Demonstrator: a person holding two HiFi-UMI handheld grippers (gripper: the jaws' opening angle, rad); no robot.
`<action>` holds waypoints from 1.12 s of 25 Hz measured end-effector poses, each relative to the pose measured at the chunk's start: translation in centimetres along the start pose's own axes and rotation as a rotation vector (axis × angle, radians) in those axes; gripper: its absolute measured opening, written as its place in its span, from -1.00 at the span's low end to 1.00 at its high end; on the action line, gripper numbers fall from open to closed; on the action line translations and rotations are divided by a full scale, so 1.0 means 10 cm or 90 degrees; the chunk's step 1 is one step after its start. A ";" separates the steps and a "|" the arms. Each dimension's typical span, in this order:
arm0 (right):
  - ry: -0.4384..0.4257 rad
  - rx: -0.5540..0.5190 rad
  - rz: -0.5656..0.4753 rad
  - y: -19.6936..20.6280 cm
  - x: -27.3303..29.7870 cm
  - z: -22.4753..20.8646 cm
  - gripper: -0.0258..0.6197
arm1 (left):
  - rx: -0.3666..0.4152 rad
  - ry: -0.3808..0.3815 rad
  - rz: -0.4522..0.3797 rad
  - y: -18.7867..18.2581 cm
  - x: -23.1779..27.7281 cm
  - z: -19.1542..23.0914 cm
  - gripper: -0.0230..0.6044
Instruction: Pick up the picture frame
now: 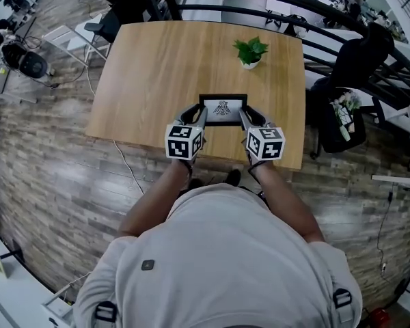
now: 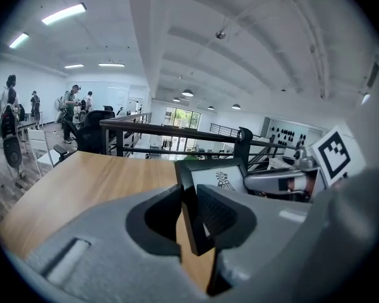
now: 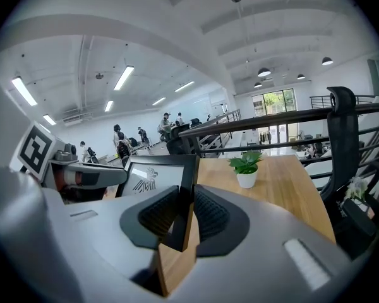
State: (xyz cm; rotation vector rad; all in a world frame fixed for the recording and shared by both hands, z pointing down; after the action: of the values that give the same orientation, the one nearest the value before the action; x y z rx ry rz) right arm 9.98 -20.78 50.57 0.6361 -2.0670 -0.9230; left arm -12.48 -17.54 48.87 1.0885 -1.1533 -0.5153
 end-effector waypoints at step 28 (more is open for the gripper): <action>0.132 -0.006 -0.046 0.97 -0.47 1.38 -0.63 | 0.006 0.128 -0.034 0.78 -1.07 0.47 -0.66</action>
State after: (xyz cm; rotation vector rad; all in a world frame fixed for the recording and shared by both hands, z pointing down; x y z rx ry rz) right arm 0.41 -6.15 49.95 0.7715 -1.8647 -0.8685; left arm -22.21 -7.54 50.83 1.1551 -0.9529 -0.4314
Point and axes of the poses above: the fingertips, and each gripper's own axes: x forward along the fingers, z to its left, y out of its underside, the point moved 10 cm from there along -x, backward along the fingers, and after that the axes turned 12 degrees about x, right-handed, at the moved point
